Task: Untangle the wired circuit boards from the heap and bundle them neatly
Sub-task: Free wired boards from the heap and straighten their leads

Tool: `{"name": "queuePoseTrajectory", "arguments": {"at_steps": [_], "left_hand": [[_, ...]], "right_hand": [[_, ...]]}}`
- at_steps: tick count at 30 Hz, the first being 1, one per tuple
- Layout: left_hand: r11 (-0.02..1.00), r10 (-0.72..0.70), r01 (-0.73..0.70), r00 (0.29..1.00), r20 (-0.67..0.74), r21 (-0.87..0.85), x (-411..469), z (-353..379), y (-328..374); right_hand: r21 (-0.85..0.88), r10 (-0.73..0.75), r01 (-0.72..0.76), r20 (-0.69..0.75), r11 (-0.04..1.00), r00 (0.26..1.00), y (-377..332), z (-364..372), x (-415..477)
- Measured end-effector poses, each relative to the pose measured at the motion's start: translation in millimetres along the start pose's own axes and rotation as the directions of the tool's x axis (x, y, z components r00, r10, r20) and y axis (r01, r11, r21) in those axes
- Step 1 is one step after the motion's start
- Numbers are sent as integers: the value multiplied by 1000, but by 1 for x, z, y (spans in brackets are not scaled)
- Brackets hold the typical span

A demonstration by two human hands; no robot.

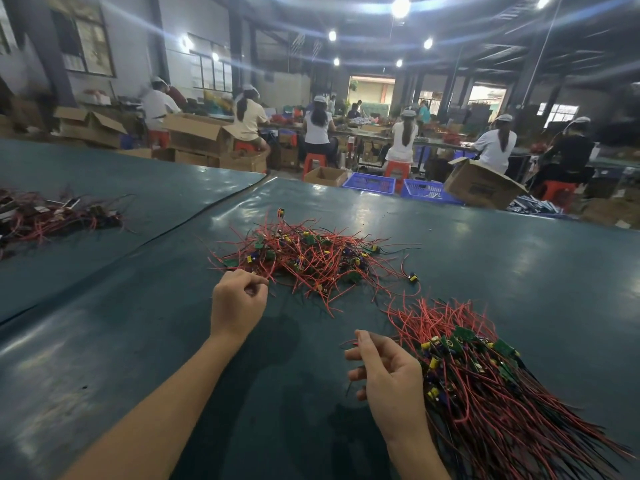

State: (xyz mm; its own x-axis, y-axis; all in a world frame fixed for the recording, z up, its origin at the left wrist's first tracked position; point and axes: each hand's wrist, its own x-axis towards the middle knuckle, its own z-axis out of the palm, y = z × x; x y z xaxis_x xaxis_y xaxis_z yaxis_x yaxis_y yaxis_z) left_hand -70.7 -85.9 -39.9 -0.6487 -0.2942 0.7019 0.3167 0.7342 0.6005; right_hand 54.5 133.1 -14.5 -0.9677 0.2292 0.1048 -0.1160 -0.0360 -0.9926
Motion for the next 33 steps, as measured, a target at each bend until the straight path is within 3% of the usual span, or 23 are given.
{"name": "queuePoseTrajectory", "arguments": {"at_steps": [4,6,8,11,16,18,23,33], "left_hand": [[996,87,-87,996,5,-14,-10,-5,6],[998,32,-32,999,11,51,-7,-4,5],[987,-40,24,994,98,158,-4,2,2],[948,-5,-84,961,278,308,-2,13,-4],[934,-170,21,903,394,356,16,25,-10],[925,-181,2,880,439,379,19,28,-11],[957,-202,120,929,309,264,23,26,-10],[1000,-9,3,979,202,27,12,9,0]], "right_hand": [[-37,-11,11,5,999,1000,1,0,0],[-35,-6,6,8,999,1000,2,0,-1],[-30,0,0,13,1000,1000,2,-1,-2],[-35,0,0,15,999,1000,3,0,-1],[-38,-7,7,8,999,1000,4,0,0],[-30,-7,7,4,1000,1000,4,-1,1],[-27,-20,21,29,999,999,5,-1,2],[-14,-42,43,75,999,996,3,-1,-4]]}}
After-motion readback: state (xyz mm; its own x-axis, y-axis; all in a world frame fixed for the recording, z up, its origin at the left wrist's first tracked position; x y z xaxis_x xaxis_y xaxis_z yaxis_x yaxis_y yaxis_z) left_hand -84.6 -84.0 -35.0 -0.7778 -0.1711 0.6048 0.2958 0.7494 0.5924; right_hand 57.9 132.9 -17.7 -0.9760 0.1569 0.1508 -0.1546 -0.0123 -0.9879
